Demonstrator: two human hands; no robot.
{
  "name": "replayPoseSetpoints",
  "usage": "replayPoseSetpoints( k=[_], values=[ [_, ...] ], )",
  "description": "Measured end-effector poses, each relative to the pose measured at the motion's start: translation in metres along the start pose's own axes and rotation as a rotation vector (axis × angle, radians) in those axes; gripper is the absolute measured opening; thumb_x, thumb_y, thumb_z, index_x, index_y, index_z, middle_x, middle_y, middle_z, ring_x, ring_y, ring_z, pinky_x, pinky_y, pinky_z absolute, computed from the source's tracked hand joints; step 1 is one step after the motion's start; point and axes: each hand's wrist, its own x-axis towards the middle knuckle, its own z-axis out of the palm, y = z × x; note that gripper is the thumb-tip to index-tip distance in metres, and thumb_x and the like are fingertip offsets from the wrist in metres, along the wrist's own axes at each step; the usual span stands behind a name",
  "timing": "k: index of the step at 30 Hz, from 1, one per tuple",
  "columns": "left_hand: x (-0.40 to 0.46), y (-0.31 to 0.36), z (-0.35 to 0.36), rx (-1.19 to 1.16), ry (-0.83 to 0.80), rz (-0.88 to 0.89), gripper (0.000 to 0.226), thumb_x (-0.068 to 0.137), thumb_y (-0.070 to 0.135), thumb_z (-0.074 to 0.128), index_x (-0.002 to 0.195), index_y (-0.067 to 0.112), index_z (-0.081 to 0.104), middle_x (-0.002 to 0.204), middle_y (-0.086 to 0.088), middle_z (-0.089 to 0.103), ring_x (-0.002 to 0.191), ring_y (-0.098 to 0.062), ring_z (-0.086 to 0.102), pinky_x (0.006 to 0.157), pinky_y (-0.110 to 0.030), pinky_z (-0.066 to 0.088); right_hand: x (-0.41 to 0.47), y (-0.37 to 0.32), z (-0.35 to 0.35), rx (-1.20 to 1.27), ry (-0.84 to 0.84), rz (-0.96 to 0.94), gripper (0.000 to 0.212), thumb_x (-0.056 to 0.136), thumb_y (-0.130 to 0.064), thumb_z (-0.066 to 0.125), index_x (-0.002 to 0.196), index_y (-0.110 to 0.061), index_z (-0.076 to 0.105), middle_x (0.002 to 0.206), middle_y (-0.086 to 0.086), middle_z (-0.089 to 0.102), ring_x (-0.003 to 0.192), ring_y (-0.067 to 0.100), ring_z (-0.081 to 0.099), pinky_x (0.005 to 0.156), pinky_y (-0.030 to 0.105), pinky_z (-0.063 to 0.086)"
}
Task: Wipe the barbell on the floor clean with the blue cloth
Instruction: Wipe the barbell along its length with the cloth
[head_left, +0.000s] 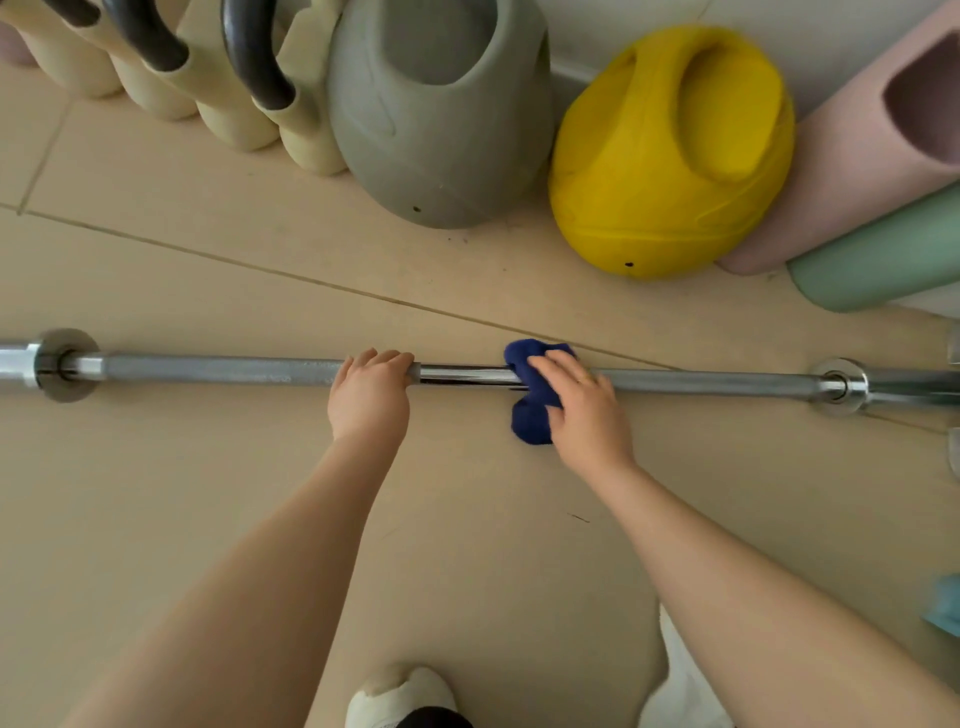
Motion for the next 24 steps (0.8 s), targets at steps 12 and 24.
replayPoseSetpoints(
  k=[12,24],
  values=[
    [0.004,0.027,-0.006,0.204,-0.126,-0.172,0.042,0.084,-0.002,0.041,0.119,0.017,0.054,0.12,0.0,0.057,0.123,-0.023,0.04,0.106,-0.034,0.029,0.003,0.035,-0.024,-0.2,0.037,0.084,0.06,0.087,-0.005,0.048,0.141,-0.027,0.034,0.15,0.001,0.029,0.111,0.032,0.039,0.089,0.039,0.039],
    [-0.019,0.101,0.033,0.355,0.065,0.536,0.044,0.066,0.008,0.044,0.101,0.012,0.07,0.106,-0.004,0.07,0.092,-0.023,0.068,0.077,-0.032,0.052,0.013,0.064,-0.028,-0.217,0.094,-0.12,0.063,0.06,0.002,0.073,0.119,-0.015,0.06,0.123,0.01,0.059,0.08,0.037,0.054,0.068,0.038,0.046]
  ],
)
